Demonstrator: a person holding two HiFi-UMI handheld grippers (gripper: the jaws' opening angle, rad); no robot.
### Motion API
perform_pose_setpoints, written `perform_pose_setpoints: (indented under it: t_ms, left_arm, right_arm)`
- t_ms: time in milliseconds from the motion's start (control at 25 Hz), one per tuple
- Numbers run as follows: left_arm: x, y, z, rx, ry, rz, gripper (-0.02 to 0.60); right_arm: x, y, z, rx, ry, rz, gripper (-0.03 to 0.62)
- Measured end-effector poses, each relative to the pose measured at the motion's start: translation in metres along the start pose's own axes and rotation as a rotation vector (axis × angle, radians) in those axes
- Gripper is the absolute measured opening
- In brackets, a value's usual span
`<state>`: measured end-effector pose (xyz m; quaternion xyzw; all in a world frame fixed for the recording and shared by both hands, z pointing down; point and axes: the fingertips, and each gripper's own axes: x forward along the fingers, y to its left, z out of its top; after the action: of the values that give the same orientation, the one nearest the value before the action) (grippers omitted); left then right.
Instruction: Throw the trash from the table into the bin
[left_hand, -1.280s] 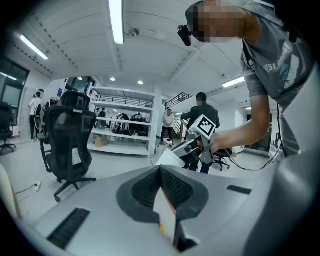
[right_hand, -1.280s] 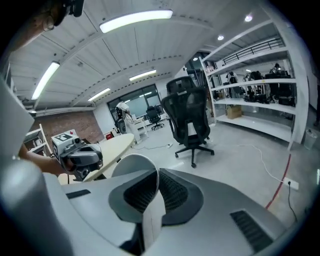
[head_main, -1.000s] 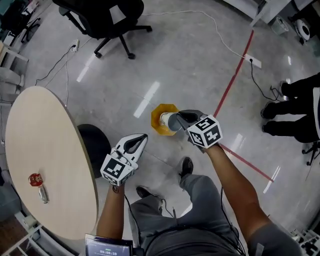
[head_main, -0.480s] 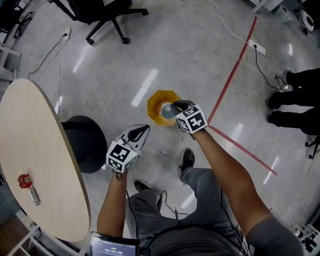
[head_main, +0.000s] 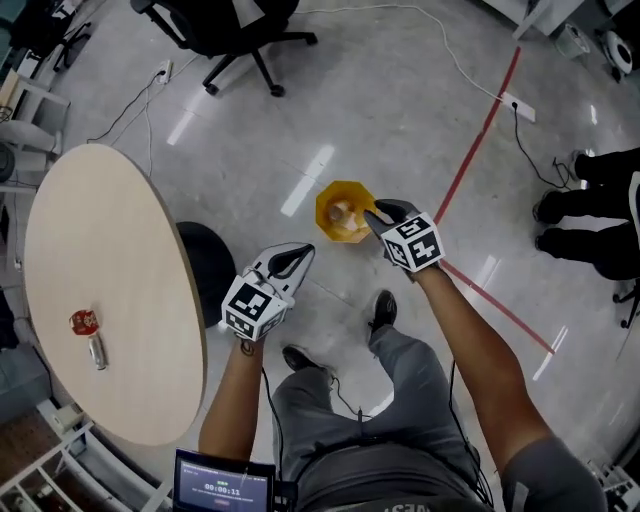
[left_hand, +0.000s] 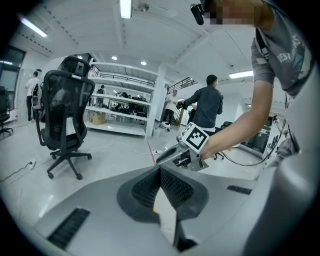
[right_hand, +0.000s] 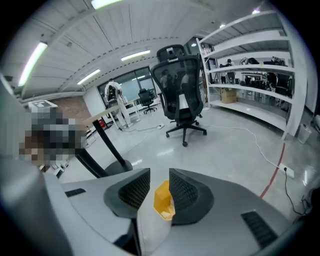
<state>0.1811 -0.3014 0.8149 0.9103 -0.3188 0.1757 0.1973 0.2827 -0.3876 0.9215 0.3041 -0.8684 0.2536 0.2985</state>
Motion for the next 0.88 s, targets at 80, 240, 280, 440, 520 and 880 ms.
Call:
perform_pose_setpoints:
  t_ms: [80, 240, 280, 440, 520, 880]
  left_arm:
    - [-0.012, -0.016, 0.034, 0.033, -0.024, -0.015, 0.041]
    - [-0.05, -0.038, 0.105, 0.098, -0.084, -0.024, 0.041]
    - [-0.062, -0.042, 0.121, 0.106, -0.103, -0.022, 0.041]
    - [-0.11, -0.069, 0.184, 0.153, -0.185, -0.011, 0.041]
    - [-0.134, -0.086, 0.216, 0.193, -0.224, -0.011, 0.041]
    - [-0.257, -0.175, 0.324, 0.422, -0.379, -0.03, 0.041]
  right_arm:
    - [-0.043, 0.009, 0.022, 0.004, -0.051, -0.017, 0.098]
    - [-0.121, 0.04, 0.078, 0.015, -0.173, -0.04, 0.098]
    - [-0.139, 0.05, 0.092, 0.017, -0.204, -0.039, 0.098]
    - [-0.217, 0.101, 0.155, -0.039, -0.336, -0.018, 0.098]
    - [-0.261, 0.124, 0.191, -0.085, -0.407, -0.023, 0.098]
    - [-0.425, 0.24, 0.296, -0.241, -0.668, -0.018, 0.095]
